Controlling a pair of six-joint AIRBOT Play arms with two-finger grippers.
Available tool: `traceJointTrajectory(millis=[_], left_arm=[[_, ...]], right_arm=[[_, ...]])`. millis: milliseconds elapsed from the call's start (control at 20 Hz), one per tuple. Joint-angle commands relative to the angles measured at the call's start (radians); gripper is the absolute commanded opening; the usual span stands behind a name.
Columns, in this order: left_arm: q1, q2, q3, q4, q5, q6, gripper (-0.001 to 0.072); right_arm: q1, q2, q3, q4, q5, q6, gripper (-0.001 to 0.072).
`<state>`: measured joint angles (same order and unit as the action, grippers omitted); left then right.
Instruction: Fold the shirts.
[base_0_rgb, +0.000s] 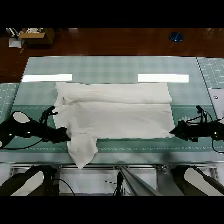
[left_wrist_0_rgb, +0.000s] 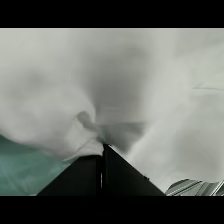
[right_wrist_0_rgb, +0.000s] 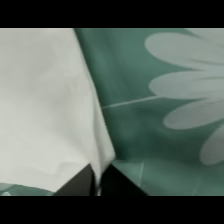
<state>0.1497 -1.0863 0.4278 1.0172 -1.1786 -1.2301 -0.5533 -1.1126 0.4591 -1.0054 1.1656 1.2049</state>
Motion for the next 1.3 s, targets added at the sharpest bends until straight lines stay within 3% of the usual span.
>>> traceJointTrajectory(millis=[0, 200, 350, 550, 800, 1050, 1250], left_arm=[[0.0, 0.001, 0.004, -0.004, 0.014, 0.009, 0.0019], [0.0, 0.064, 0.15, -0.05, -0.02, 0.07, 0.0018], [0.0, 0.1, 0.346, -0.079, 0.023, 0.077, 0.0019], [-0.001, 0.024, 0.471, -0.129, 0.231, 0.04, 0.0019], [-0.001, -0.25, 0.643, -0.209, 0.24, 0.04, 0.0019], [-0.001, -0.463, 0.856, -0.214, 0.229, 0.04, 0.0019], [0.0, -0.606, 0.97, -0.214, 0.201, 0.04, 0.0018]], right_arm=[[0.0, 0.001, -0.005, 0.077, 0.064, -0.106, 0.0035], [0.0, 0.058, 0.113, 0.303, 0.174, -0.257, 0.0033], [0.001, 0.105, 0.213, 0.476, 0.056, -0.281, 0.0033], [0.109, 0.082, 0.292, 0.429, -0.208, -0.202, 0.0032], [0.328, -0.129, 0.442, 0.42, -0.494, -0.173, 0.0032], [0.364, -0.374, 0.599, 0.421, -0.553, -0.129, 0.0032], [0.363, -0.447, 0.622, 0.411, -0.579, -0.128, 0.0032]])
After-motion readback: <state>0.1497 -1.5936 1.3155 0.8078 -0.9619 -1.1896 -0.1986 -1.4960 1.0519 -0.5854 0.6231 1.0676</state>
